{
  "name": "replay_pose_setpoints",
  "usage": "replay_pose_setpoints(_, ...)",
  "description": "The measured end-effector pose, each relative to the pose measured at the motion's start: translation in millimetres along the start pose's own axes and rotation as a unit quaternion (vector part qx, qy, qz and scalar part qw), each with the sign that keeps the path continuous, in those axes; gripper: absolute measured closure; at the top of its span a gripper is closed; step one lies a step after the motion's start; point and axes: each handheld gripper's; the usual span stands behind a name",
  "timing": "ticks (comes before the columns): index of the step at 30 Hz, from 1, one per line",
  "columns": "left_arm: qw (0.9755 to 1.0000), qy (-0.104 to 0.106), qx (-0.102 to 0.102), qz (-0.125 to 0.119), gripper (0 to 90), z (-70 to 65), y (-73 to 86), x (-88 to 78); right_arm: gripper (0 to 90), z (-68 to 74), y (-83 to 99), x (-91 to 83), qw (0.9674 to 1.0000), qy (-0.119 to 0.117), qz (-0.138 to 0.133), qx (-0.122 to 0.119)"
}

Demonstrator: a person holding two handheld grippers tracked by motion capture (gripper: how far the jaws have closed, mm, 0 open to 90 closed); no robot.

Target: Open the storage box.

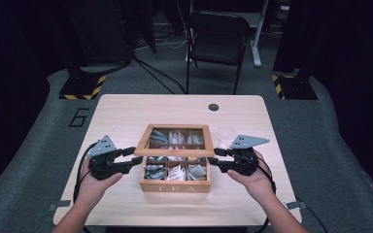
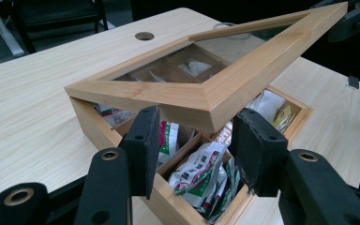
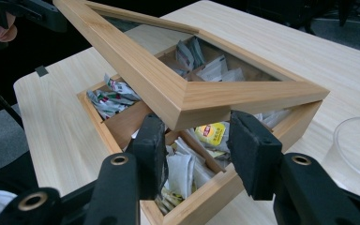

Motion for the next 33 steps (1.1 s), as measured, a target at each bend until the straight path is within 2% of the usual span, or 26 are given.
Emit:
replay_pose_setpoints(7, 0.9999, -0.001, 0.006, -0.011, 53.3, 2.7, -5.4, -0.8, 55.5, -4.4, -5.9, -0.2, 0.9999, -0.003, -0.011, 0.005)
replay_pose_setpoints(15, 0.9996, -0.02, 0.014, -0.014, 54.1, 7.6, -11.3, 6.3, 55.9, -7.1, -14.8, -1.9, 0.9998, 0.001, -0.017, 0.006)
replay_pose_setpoints(17, 0.9994, -0.021, 0.014, -0.024, 55.4, 8.7, -13.4, 6.8, 55.9, -7.9, -17.0, -2.1, 0.9998, 0.002, -0.02, 0.004)
replay_pose_setpoints(22, 0.9991, -0.029, 0.026, -0.02, 55.3, 9.7, -19.5, 7.6, 56.1, -9.6, -20.1, -2.5, 0.9996, 0.002, -0.026, 0.008)
replay_pose_setpoints(26, 0.9989, -0.03, 0.03, -0.016, 55.4, 11.2, -22.8, 8.3, 52.5, -12.9, -22.8, -1.2, 0.9996, 0.002, -0.028, 0.001)
replay_pose_setpoints(33, 0.9992, -0.026, 0.025, -0.016, 55.6, 13.9, -26.4, 8.3, 49.9, -16.2, -24.9, 0.6, 0.9993, 0.004, -0.034, -0.014)
Point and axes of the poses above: each handheld gripper's, and its own axes: x roughly forward along the jaws, y roughly out of its underside, z roughly to its left, and after that the axes turned 1 degree about y, right-handed
